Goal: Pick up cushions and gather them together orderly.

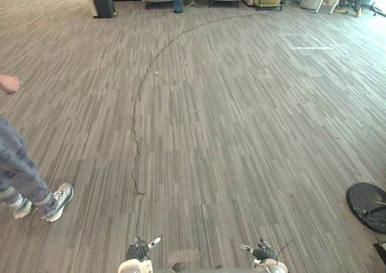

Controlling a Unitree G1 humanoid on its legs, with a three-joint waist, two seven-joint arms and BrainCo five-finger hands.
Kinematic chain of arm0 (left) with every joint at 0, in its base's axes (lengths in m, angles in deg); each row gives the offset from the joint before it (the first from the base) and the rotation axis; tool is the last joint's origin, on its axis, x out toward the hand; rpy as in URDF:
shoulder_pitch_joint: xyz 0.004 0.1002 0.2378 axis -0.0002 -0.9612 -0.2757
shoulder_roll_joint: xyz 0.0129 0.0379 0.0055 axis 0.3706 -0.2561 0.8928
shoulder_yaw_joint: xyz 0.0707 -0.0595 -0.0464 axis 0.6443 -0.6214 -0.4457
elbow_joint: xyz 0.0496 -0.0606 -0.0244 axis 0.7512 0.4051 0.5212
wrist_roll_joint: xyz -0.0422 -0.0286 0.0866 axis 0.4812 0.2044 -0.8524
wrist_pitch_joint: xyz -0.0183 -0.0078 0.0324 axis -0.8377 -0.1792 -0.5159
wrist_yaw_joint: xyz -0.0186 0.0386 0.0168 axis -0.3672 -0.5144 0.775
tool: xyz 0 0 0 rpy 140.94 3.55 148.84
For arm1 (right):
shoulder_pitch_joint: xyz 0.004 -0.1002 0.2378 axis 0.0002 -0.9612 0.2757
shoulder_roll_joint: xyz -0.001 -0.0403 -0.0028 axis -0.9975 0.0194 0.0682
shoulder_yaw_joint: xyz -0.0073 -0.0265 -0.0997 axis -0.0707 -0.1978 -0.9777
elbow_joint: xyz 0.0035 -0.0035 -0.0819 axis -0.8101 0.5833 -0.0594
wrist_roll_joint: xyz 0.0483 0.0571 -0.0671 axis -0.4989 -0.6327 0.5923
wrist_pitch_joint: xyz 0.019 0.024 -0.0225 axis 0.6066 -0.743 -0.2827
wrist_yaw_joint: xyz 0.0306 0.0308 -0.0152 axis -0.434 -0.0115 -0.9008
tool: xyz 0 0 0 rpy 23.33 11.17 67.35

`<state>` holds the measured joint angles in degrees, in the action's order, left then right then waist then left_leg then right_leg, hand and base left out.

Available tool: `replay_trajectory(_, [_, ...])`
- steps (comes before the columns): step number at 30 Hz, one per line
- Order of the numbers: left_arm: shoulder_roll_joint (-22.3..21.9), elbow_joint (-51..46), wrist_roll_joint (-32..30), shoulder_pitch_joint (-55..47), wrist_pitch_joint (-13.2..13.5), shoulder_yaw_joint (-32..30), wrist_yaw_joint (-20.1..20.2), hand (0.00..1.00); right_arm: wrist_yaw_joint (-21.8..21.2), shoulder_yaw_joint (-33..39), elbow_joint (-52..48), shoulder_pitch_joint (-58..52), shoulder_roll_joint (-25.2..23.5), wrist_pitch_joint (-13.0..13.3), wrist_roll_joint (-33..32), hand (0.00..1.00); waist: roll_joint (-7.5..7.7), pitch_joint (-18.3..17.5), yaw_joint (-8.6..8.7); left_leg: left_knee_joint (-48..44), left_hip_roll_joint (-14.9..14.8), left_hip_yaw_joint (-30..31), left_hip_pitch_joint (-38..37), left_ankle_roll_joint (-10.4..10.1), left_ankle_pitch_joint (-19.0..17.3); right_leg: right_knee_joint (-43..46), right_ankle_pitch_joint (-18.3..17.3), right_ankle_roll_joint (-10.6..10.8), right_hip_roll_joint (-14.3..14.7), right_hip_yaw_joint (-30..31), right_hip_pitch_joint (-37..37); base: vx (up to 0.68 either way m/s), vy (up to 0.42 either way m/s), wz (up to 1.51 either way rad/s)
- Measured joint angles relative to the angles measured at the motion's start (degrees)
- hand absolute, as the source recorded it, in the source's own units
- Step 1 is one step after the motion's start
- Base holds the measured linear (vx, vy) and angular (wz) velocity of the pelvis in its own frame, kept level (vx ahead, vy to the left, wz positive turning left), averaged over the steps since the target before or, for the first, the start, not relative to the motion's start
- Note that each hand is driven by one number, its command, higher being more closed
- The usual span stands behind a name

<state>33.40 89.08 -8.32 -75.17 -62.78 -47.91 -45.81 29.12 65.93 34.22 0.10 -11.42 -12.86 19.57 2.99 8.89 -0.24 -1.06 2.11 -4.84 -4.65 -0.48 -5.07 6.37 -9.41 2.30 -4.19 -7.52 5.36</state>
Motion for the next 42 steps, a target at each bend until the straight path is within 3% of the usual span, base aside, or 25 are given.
replay_trajectory(3, [-1.61, -3.61, 0.23, -0.38, -0.65, -2.71, 0.04, 0.00, 0.00, -0.04, -3.48, -1.50, 0.18, 0.00, -1.81, 0.00, -0.90, 1.39, -0.49, -19.33, -5.12, -5.32, 7.42, -1.34, -9.12, 5.58, -4.14, -0.98, 0.72, -0.97, -0.93, 0.00, -0.047, 0.25])
replay_trajectory(5, [-2.08, -5.58, 0.24, -1.37, -0.84, -4.40, 0.09, 0.00, 0.42, -0.27, -4.51, -1.80, 0.01, 0.09, -2.21, 0.00, -1.31, 1.68, -0.38, -35.20, -8.48, -9.27, 13.32, -2.04, -9.95, 9.17, -7.18, -1.66, 0.61, -1.05, -0.58, 0.12, 0.034, 0.09])
replay_trajectory(7, [-2.12, -7.04, 0.29, -1.59, -0.59, -4.38, 0.08, 0.00, 0.63, -0.25, -4.50, -1.40, 0.09, -0.03, -2.25, 0.00, -1.05, 2.27, -0.93, -41.09, -10.55, -10.94, 16.80, -2.00, -12.06, 8.79, -8.34, -1.64, -0.38, -0.86, 1.69, 0.25, 0.078, -0.02])
replay_trajectory(9, [-2.03, -7.06, 0.35, -0.98, -0.59, -4.26, 0.07, 0.00, 0.64, -0.21, -4.04, -0.99, 0.22, -0.17, -2.25, 0.00, -0.94, 2.52, -1.36, -35.80, -10.15, -10.96, 19.32, -1.70, -12.02, 7.88, -9.12, -0.30, -2.57, -0.66, 2.87, 0.29, 0.176, -0.12])
replay_trajectory(12, [-1.86, -7.00, 0.83, -0.33, -0.45, -3.38, 0.05, 0.00, 0.76, -0.49, -3.49, -0.69, 0.77, -0.36, -2.20, 0.00, -0.36, 2.72, -2.68, -23.18, -6.27, -9.30, 20.29, -1.50, -2.15, 5.51, -10.70, 2.75, -6.31, 2.01, 4.23, 0.33, 0.251, -0.21])
replay_trajectory(15, [-1.71, -7.05, 2.10, 0.11, -0.24, -3.37, -0.45, 0.00, 0.70, -1.11, -2.71, 1.40, 0.39, -0.46, -2.07, 0.00, -0.28, 2.75, -3.45, -28.94, -7.25, -12.10, 21.37, -0.81, -4.46, 1.75, -5.52, -0.84, -4.04, 5.85, 5.82, 0.49, 0.175, -0.35])
replay_trajectory(16, [-1.68, -7.71, 2.51, 0.30, 0.49, -3.85, -0.24, 0.00, 0.74, -0.83, -2.46, 2.62, 0.16, -0.44, -2.03, 0.00, -0.07, 3.38, -4.35, -35.03, -8.03, -12.47, 24.12, -0.68, -4.75, 1.62, -4.07, -0.08, -4.76, 6.96, 6.38, 0.32, 0.230, -0.45])
replay_trajectory(17, [-1.59, -7.87, 2.35, 0.40, 0.77, -3.91, -0.23, 0.00, 0.75, -0.79, -1.95, 2.96, 0.15, -0.30, -1.99, 0.00, -0.27, 2.26, -4.57, -28.60, -6.71, -9.91, 23.88, -0.29, -5.84, 2.60, -4.28, 0.77, -5.32, 8.83, 6.44, 0.37, 0.294, -0.47])
replay_trajectory(19, [-1.41, -5.86, 2.18, 0.79, 0.44, -3.15, -0.08, 0.00, 0.57, -0.53, -1.67, 2.68, 0.47, -0.34, -1.64, 0.00, 0.43, 1.47, -4.41, -27.42, -5.19, -10.89, 22.16, 0.89, -8.95, 9.38, -5.65, 2.69, -6.73, 9.89, 4.22, 0.33, 0.222, -0.28])
replay_trajectory(20, [-1.02, -5.03, 2.34, 0.97, 0.45, -3.12, -0.20, 0.00, 0.43, -0.27, -1.65, 2.53, 0.08, -0.43, -1.61, 0.00, 0.96, 1.72, -4.26, -25.82, -3.69, -11.85, 19.33, 1.48, -10.24, 22.86, -4.86, 4.82, -7.88, 11.62, -1.10, 0.33, 0.135, -0.08])
replay_trajectory(21, [-0.20, -3.90, 2.30, 1.54, 0.21, -2.11, -0.33, 0.00, 0.32, -0.37, -1.68, 2.02, -0.13, -0.51, -1.57, 0.00, 1.58, 2.34, -3.34, -23.87, -2.12, -11.96, 15.40, 2.30, -10.97, 35.99, -0.32, 8.06, -8.85, 12.50, -6.17, 0.42, 0.159, 0.00])
replay_trajectory(22, [0.17, -3.59, 2.28, 1.63, 0.17, -1.44, -0.36, 0.00, 0.11, -0.33, -2.08, 1.71, -0.22, -0.53, -1.67, 0.00, 1.64, 2.62, -3.10, -23.25, -1.67, -11.85, 13.76, 2.58, -11.27, 40.20, 0.98, 8.70, -9.10, 12.56, -7.68, 0.35, 0.090, 0.03])
replay_trajectory(23, [0.69, -3.22, 1.77, 1.71, -0.37, 0.08, -0.48, 0.00, -0.09, -0.38, -2.21, 1.58, 0.22, -0.31, -1.54, 0.00, 1.39, 3.09, -2.55, -20.59, -0.88, -11.60, 7.90, 3.09, -12.59, 50.94, 0.20, 6.90, -8.91, 10.78, -11.68, 0.55, 0.132, -0.05])
replay_trajectory(25, [0.60, -3.15, 1.15, 1.70, -0.74, 1.48, -0.55, 0.00, -0.19, -0.63, -3.71, 0.89, 0.68, -0.14, -1.49, 0.00, 0.45, 3.41, -2.21, -15.60, -0.88, -11.00, 0.18, 3.10, -13.03, 55.35, -3.57, 2.94, -7.52, 5.36, -15.98, 0.57, 0.109, 0.05])
replay_trajectory(27, [0.11, -2.72, 1.15, 2.71, -0.78, 3.16, -0.41, 0.00, -0.55, -0.81, -4.55, 1.00, 1.05, 0.64, -1.55, 0.00, -0.08, 3.78, -0.24, -10.30, -2.19, -9.42, -6.40, 3.08, -13.07, 49.00, -7.59, -0.31, -4.88, -2.46, -22.69, 0.51, 0.007, 0.45])
replay_trajectory(29, [-0.40, -2.09, 1.15, 3.36, -0.89, 3.42, -0.22, 0.00, -0.66, -0.83, -4.72, 2.05, 1.63, 1.02, -1.56, 0.00, -1.13, 4.44, 0.78, -8.08, -3.79, -9.19, -9.29, 3.03, -13.04, 38.79, -7.34, -1.32, -3.03, -6.58, -25.72, 0.46, -0.034, 0.39])
replay_trajectory(31, [-0.90, -2.10, 1.13, 3.88, -0.86, 5.13, 0.06, 0.00, -0.70, -0.99, -5.54, 3.03, 2.08, 0.95, -1.48, 0.00, -1.72, 4.97, 0.99, -5.76, -5.01, -8.43, -14.17, 2.70, -12.96, 13.76, 3.15, -2.63, 0.06, -9.59, -28.13, 0.78, -0.120, 0.42])
replay_trajectory(32, [-0.92, -2.08, 1.12, 3.59, -0.84, 5.15, 0.08, 0.00, -0.75, -1.40, -5.38, 2.83, 2.14, 0.87, -1.50, 0.00, -1.35, 4.80, 0.99, -5.13, -4.63, -7.78, -16.03, 1.04, -13.07, 7.12, 7.18, -3.06, 0.81, -9.00, -27.66, 0.86, -0.187, 0.35])
replay_trajectory(33, [-1.19, -1.70, 1.10, 3.30, -0.86, 4.96, 0.04, 0.00, -0.94, -1.36, -5.26, 2.77, 2.17, 0.88, -1.52, 0.00, -1.33, 4.76, 1.27, -5.33, -4.75, -6.14, -18.59, -0.30, -13.78, 7.28, 13.69, -5.56, 1.40, -6.92, -27.51, 0.74, -0.181, 0.29])
replay_trajectory(35, [-2.70, -0.27, 0.31, 3.54, -0.87, 4.12, 0.05, 0.00, -1.24, -0.82, -5.66, 3.39, 3.03, 0.90, -1.21, 0.00, -4.55, 4.05, 1.64, -9.93, -7.75, -3.79, -18.84, -1.70, -13.42, 15.72, 11.26, -7.72, 2.46, -7.75, -29.00, 0.72, -0.197, 0.18])
replay_trajectory(36, [-3.74, -0.35, -0.29, 3.80, -0.74, 3.34, 0.08, 0.00, -1.45, -0.54, -6.29, 3.46, 3.06, 0.87, -0.58, 0.00, -5.98, 3.69, 1.39, -18.55, -9.56, -2.54, -15.16, -4.25, -10.18, 18.42, 7.12, -7.93, 3.42, -8.58, -28.59, 0.70, -0.236, 0.09])
replay_trajectory(38, [-4.69, -0.41, -1.00, 3.96, -0.90, 0.12, 0.09, 0.00, -1.45, -0.70, -7.16, 3.37, 3.12, 0.71, 0.29, 0.00, -7.14, 4.73, 1.45, -38.18, -12.75, -1.68, -6.68, -5.60, 1.03, 16.51, 4.01, -8.36, 5.50, -8.71, -23.68, 0.69, -0.202, 0.02])
replay_trajectory(39, [-5.38, -1.94, -1.01, 3.59, -0.97, -1.98, 0.23, 0.00, -0.98, -0.83, -7.99, 2.71, 3.12, 0.15, 0.26, 0.00, -7.77, 5.63, 1.04, -54.68, -16.57, -1.56, 0.25, -6.56, 0.05, 13.01, 2.96, -8.83, 8.01, -8.48, -17.62, 0.52, -0.101, -0.08])
replay_trajectory(40, [-5.32, -2.55, -1.00, 3.49, -0.97, -2.36, 0.21, 0.00, -0.92, -0.88, -8.14, 2.54, 2.85, -0.04, 0.26, 0.00, -7.47, 6.01, 0.83, -58.62, -17.56, -2.13, 2.05, -6.42, -1.28, 12.04, 2.48, -9.13, 8.68, -8.13, -15.30, 0.77, -0.125, -0.17])
replay_trajectory(42, [-3.86, -6.34, -0.98, 2.66, -0.69, -2.86, 0.27, 0.00, -0.49, -1.86, -8.58, 1.85, 0.03, -0.14, 0.09, 0.00, -3.57, 6.81, -0.46, -62.80, -18.02, -5.82, 10.21, -4.89, -7.15, 6.26, -0.03, -9.66, 8.93, -5.93, -3.81, 0.66, -0.130, -0.22])
